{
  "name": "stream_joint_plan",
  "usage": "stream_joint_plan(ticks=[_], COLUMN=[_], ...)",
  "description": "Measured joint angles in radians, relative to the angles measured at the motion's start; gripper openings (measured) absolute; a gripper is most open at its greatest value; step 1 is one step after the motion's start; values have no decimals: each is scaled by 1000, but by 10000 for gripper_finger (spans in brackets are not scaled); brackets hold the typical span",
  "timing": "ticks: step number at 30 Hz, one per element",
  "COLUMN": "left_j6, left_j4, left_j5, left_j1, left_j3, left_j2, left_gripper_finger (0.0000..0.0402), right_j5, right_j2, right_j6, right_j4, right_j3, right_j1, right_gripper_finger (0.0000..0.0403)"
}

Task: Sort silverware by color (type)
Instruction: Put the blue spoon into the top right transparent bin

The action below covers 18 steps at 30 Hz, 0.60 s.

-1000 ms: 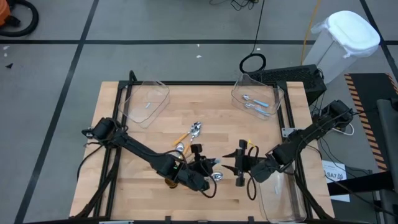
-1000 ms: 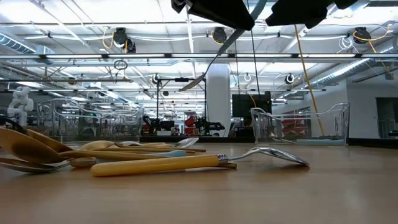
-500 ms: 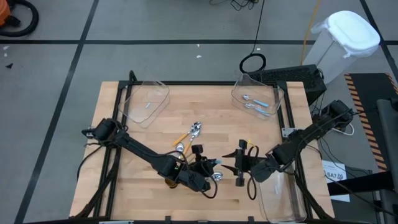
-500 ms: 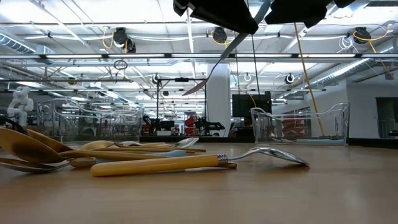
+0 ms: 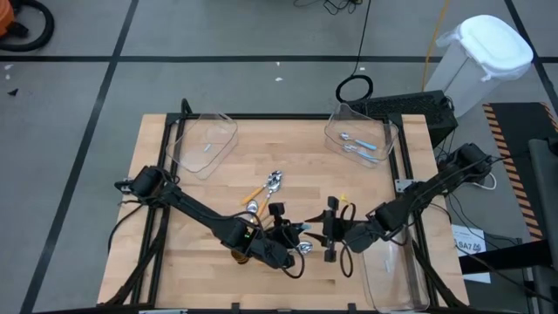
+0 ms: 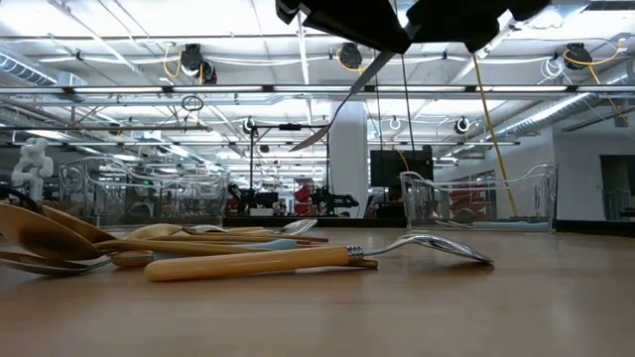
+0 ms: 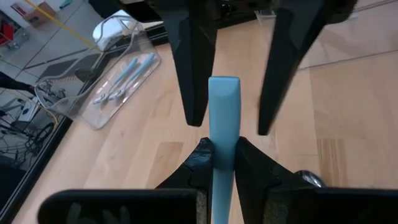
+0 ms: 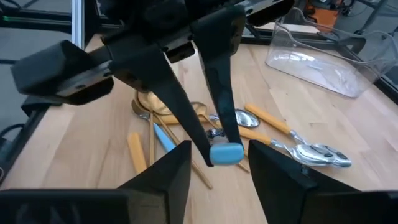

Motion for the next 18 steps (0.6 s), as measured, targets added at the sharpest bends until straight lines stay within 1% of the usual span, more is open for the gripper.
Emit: stream_joint_plan(ticks=[12, 15, 18], left_j6=[-1, -10, -17], left_j4=[-3, -2, -2], left_j5=[7, 7, 9], left_j1=[0, 0, 0], left_j3=[0, 0, 0], left_j2=[0, 0, 0], left_gripper_finger=[39, 42, 70], right_j5=[-17, -18, -15], right_j2=[0, 0, 0], right_j6=[-7, -5, 3], right_j4=[3, 0, 0], right_j3=[0, 0, 0], right_j1=[-6, -6, -6], right_gripper_finger=[56, 55, 55])
